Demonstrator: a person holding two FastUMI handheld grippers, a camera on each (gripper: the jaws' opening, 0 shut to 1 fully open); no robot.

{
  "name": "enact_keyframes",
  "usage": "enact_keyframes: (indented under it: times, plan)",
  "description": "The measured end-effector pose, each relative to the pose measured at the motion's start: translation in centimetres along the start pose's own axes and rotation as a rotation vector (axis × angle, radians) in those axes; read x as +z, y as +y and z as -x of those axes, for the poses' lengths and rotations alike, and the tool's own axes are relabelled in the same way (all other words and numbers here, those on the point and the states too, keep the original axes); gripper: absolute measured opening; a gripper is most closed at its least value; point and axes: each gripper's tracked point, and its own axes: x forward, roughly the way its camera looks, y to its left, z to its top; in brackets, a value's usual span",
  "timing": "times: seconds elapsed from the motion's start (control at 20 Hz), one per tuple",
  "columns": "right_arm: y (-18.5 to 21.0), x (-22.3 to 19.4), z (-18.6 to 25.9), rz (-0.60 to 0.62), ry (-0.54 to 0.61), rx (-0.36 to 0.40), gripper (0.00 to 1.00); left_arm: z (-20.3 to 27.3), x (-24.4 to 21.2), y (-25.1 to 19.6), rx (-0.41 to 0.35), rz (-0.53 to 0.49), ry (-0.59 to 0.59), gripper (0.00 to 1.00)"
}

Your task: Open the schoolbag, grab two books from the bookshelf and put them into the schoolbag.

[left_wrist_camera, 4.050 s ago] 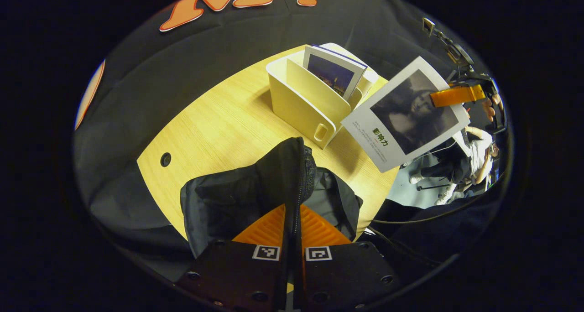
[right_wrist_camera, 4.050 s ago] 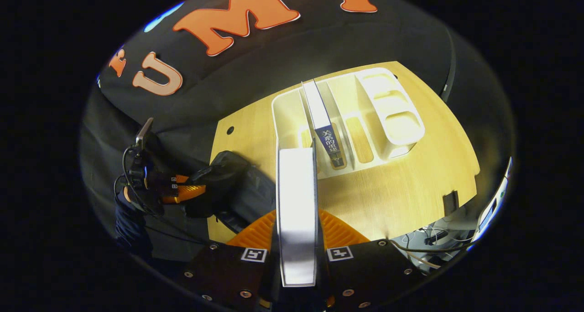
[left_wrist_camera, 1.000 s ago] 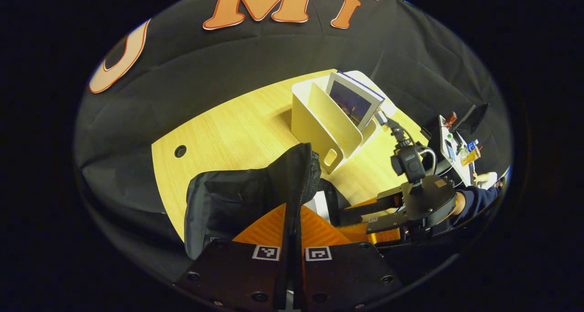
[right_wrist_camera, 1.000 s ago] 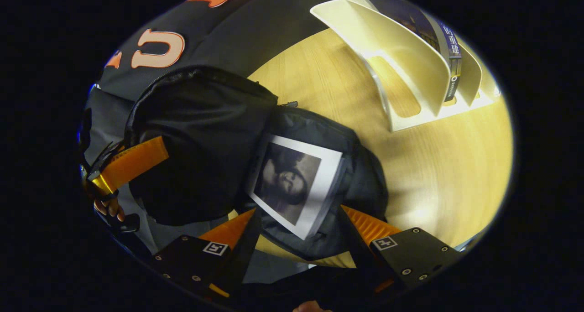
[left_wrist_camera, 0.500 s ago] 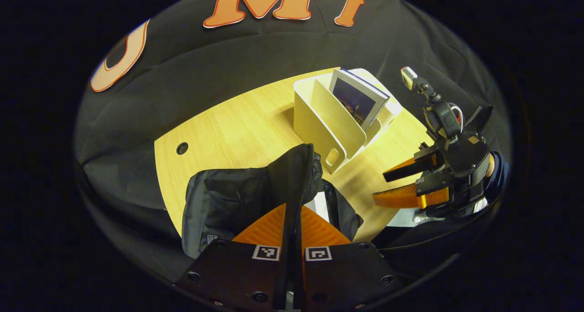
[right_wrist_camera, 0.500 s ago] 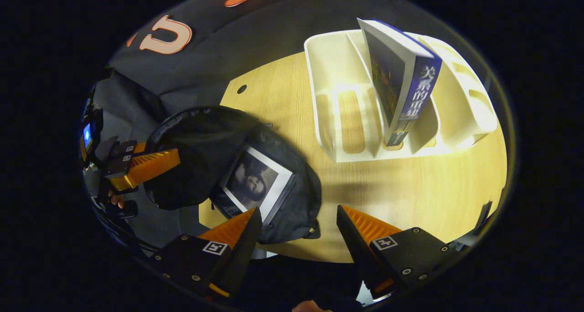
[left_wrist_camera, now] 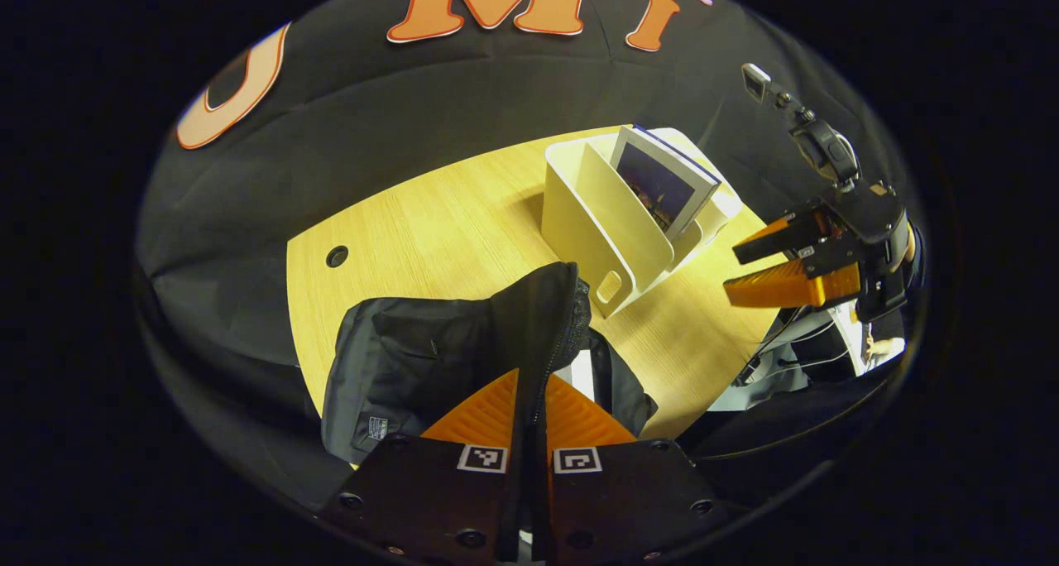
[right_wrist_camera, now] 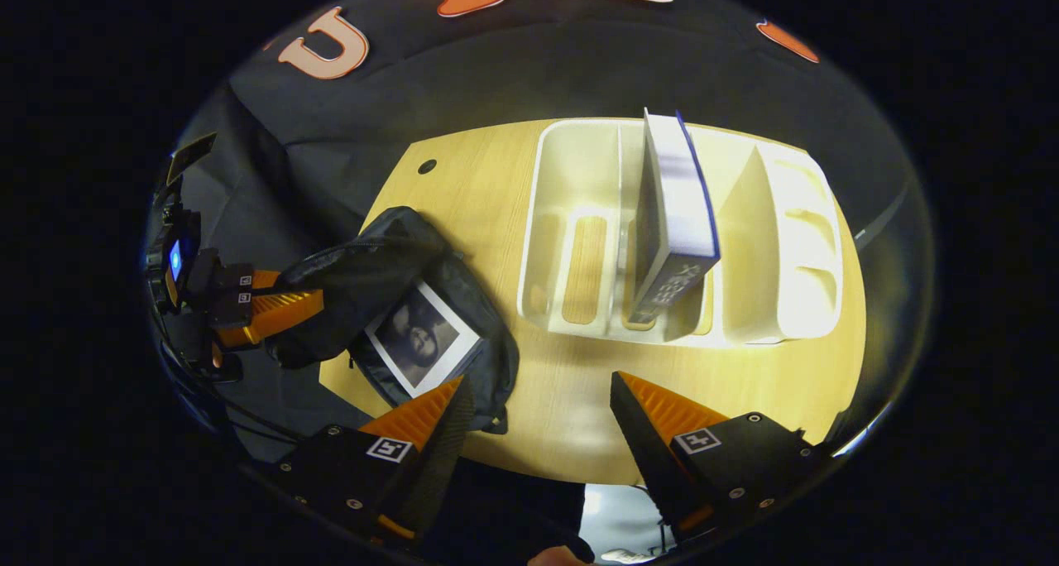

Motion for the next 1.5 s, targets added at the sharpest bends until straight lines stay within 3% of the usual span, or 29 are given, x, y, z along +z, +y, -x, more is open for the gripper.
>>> enact_keyframes:
  times: [0.45, 0.75, 1.0, 1.3, 1.5]
  plan:
    - [-5.9, 6.9, 3.6, 0.059, -0.023, -0.102, 0.99, -0.6, -0.5, -0.3, 0.025, 0.055, 0.014, 0.07]
    - [-7.7, 10.4, 4.6, 0.099, 0.009, -0.125, 0.99, -0.5, -2.1, -0.1, 0.045, 0.141, 0.016, 0.07]
    - [-7.5, 12.5, 2.4, 0.121, 0.053, -0.090, 0.99, -0.7, -2.6, -0.2, 0.060, 0.181, 0.019, 0.07]
    - [-8.6, 13.4, -1.4, 0.121, 0.128, -0.121, 0.98, -0.8, -3.0, -0.2, 0.092, 0.203, 0.030, 0.07]
    - [-8.7, 14.0, -3.7, 0.087, 0.169, -0.124, 0.87, -0.8, -3.2, -0.3, 0.104, 0.223, 0.036, 0.07]
